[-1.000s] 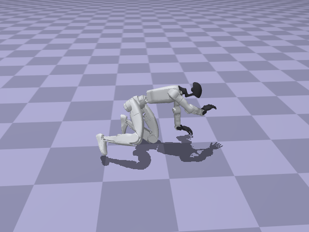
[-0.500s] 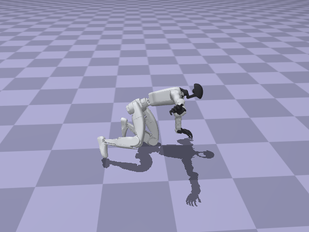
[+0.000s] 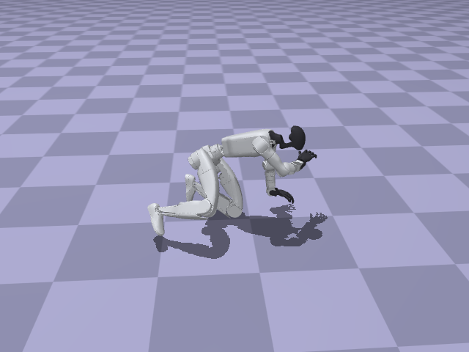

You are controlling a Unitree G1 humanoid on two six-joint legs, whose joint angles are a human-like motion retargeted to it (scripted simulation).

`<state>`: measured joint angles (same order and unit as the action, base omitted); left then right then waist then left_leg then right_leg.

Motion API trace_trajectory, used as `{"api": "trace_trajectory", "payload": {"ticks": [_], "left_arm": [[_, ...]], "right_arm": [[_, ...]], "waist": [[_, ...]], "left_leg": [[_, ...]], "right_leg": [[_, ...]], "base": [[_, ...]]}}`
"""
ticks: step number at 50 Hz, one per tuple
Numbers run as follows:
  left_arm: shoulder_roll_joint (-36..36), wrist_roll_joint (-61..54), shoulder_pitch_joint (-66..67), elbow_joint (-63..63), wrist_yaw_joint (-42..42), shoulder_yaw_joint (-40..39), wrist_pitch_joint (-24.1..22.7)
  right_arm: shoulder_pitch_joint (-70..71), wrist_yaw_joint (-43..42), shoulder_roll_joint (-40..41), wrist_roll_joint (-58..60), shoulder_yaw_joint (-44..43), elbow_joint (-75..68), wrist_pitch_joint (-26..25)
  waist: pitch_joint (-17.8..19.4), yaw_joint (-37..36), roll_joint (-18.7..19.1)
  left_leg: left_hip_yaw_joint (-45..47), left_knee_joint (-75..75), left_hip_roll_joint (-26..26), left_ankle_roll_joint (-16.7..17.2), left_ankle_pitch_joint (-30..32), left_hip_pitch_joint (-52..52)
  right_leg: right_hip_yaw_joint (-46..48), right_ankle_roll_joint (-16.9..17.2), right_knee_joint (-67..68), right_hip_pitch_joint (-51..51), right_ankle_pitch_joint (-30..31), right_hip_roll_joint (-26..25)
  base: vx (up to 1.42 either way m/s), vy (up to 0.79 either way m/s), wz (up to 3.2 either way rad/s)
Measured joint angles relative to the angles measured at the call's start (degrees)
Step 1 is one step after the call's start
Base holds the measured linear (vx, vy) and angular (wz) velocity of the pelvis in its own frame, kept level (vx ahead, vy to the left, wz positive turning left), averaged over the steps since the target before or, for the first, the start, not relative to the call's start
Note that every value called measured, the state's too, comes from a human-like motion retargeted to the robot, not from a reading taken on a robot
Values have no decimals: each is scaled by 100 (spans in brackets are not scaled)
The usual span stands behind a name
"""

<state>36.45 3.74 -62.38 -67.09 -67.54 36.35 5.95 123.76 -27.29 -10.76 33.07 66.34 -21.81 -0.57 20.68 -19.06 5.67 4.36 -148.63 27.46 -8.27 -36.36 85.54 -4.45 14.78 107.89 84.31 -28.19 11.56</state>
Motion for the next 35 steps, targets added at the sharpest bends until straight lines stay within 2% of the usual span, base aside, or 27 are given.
{"api": "trace_trajectory", "payload": {"ticks": [3,6,7,8,11,13,15,17,18,20,22,23,25,28,30,32,35], "left_arm": [[333,18,26,29,-40,25,-68],[662,166,151,-23,-103,-53,-5],[782,193,282,-28,-108,-114,-14],[911,198,502,-34,-96,-206,-25],[1396,294,817,-61,-140,-172,-89],[1257,322,836,-155,-181,-244,-56],[1092,292,806,-248,-224,-240,-31],[1035,193,727,-343,-203,-146,30],[1011,136,717,-371,-157,-114,120],[996,67,687,-384,-101,-60,288],[1046,27,568,-378,-128,6,327],[1072,7,514,-387,-126,23,339],[1108,-16,423,-403,-141,43,316],[1107,-28,380,-402,-148,14,261],[1228,-34,129,-411,-147,152,264],[1043,-89,238,-365,-81,82,241],[910,-160,44,-328,-58,222,223]], "right_arm": [[294,-445,-376,69,324,347,15],[528,-551,-1243,177,1040,395,134],[503,-546,-1585,242,1254,332,189],[371,-492,-1955,375,1354,218,247],[-383,-364,-3115,544,1387,-854,187],[-912,-484,-3807,-312,1387,-2118,-1],[-1329,-664,-4359,-1628,867,-3665,-175],[-1527,-856,-4800,-3647,-566,-5064,-203],[-1491,-968,-5067,-4723,-1312,-5622,-203],[-1252,-1329,-5748,-6504,-2582,-6427,-249],[-1153,-1697,-6369,-7401,-3184,-6774,-267],[-1294,-1747,-6538,-7467,-3207,-6820,-282],[-1816,-1749,-6641,-7148,-3043,-6733,-271],[-2752,-1651,-6347,-6294,-2920,-6319,-271],[-3069,-1503,-5942,-6030,-3018,-6026,-279],[-3542,-1387,-5475,-5725,-3212,-5695,-278],[-3904,-1220,-4566,-5297,-3139,-5074,-240]], "waist": [[97,217,-194],[104,533,-357],[-17,654,-440],[-305,787,-562],[-480,1159,-930],[-494,1190,-786],[-491,1195,-623],[-529,1217,-576],[-664,1207,-569],[-740,1211,-560],[-535,1292,-547],[-491,1327,-543],[-406,1396,-516],[-294,1459,-419],[54,1480,-423],[-119,1371,-286],[30,1158,-190]], "left_leg": [[-63,-32,-15,106,42,-10],[-156,-81,-1,118,109,27],[-208,-110,25,123,112,82],[-279,-178,65,104,81,219],[-347,-106,235,91,157,155],[-404,-133,355,24,132,129],[-458,-167,436,-47,109,121],[-520,-224,446,-85,97,199],[-572,-311,444,-98,63,351],[-609,-351,388,-80,75,436],[-628,-276,276,-83,225,407],[-647,-298,232,-82,239,423],[-668,-344,159,-87,247,434],[-687,-431,103,-116,227,437],[-714,-518,108,-158,231,435],[-700,-565,59,-154,190,440],[-692,-662,17,-144,172,441]], "right_leg": [[-4,0,64,-15,-34,-10],[16,2,138,-46,-78,-20],[42,3,167,-21,-103,-43],[71,4,227,83,-149,-78],[192,8,174,-76,-148,-109],[274,10,208,-151,-160,-119],[340,10,255,-205,-156,-107],[365,9,335,-161,-147,-101],[352,8,431,-7,-156,-122],[334,8,510,89,-136,-130],[350,10,471,-54,-85,-67],[333,9,509,-52,-85,-61],[290,8,588,-44,-92,-48],[235,6,715,-31,-108,-18],[189,3,822,-44,-103,-7],[157,2,883,-5,-160,15],[77,0,982,37,-232,-2]], "base": [[-3,-10,20],[-1,-12,23],[6,-15,-24],[8,-14,-27],[7,-9,20],[4,-8,25],[3,-5,22],[2,-7,-9],[2,-9,-40],[1,-5,-4],[-2,0,61],[-3,-3,47],[-4,-4,35],[-6,-5,36],[-11,-7,41],[-6,-6,18],[-11,-8,19]]}}
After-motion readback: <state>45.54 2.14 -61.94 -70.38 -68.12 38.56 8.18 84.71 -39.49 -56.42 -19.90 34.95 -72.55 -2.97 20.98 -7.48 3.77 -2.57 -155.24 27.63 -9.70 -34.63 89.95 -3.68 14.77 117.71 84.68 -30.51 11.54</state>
